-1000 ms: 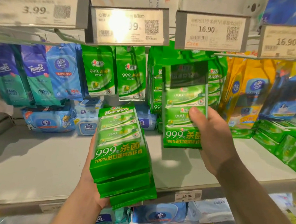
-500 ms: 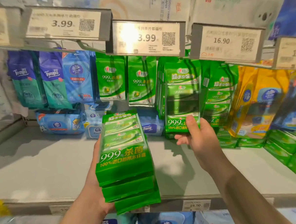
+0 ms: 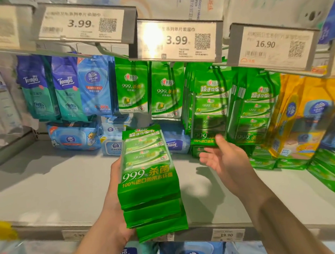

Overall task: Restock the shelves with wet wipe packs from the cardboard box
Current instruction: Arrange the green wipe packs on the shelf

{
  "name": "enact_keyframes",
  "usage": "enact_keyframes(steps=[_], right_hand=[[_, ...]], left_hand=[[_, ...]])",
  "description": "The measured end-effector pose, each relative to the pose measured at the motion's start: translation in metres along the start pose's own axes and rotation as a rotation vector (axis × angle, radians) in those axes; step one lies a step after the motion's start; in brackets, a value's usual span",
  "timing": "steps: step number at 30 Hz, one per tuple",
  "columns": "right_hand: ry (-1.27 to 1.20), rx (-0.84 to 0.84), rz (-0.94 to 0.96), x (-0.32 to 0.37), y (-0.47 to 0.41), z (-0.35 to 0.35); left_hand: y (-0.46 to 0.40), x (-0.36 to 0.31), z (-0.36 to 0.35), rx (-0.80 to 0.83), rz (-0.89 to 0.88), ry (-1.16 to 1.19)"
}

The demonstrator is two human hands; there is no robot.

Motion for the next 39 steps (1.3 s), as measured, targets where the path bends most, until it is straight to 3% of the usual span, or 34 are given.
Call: enact_keyframes(steps=[4, 7, 12, 15, 24, 27, 30, 33, 39], right_hand=[[0.066, 0.061, -0.143, -0.009, 0.020, -0.002], [0.215, 0.216, -0.210, -0.009, 0.044, -0.015], [0.473, 0.480, -0.206, 0.007, 0.083, -0.034], [0.547, 0.468, -0.187, 0.008, 0.089, -0.035], [0.287, 0.556, -0.275, 0.015, 0.094, -0.019], [0.243, 0.503, -0.279, 0.019, 0.093, -0.006], [0.228, 0.321, -0.194, 0.020, 0.086, 0.011], [0.268, 0.139, -0.011, 0.021, 0.085, 0.024], [0.352, 0.100, 0.388, 0.042, 0.101, 0.037]], left_hand=[[-0.002, 0.003, 0.001, -0.007, 0.012, 0.000], [-0.004, 0.008, -0.003, 0.052, 0.081, 0.036], [-0.013, 0.017, -0.004, 0.127, 0.186, -0.011], [-0.021, 0.023, -0.002, 0.123, 0.191, -0.052], [-0.025, 0.030, 0.010, 0.022, 0.208, -0.144], [-0.027, 0.026, 0.016, -0.023, 0.200, -0.145], [-0.029, 0.018, 0.018, -0.047, 0.138, -0.154], [-0.030, 0.015, 0.019, -0.054, 0.094, -0.133], [-0.029, 0.010, 0.012, -0.133, -0.022, -0.220]])
Point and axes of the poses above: each hand's wrist, its own y-axis away from the middle knuckle, its own z-axis out of the back of the hand, x = y × z, the point moved 4 cm from there along -y, towards the middle knuckle, and after that the axes turned 6 degrees about y, right-handed, at the moved point
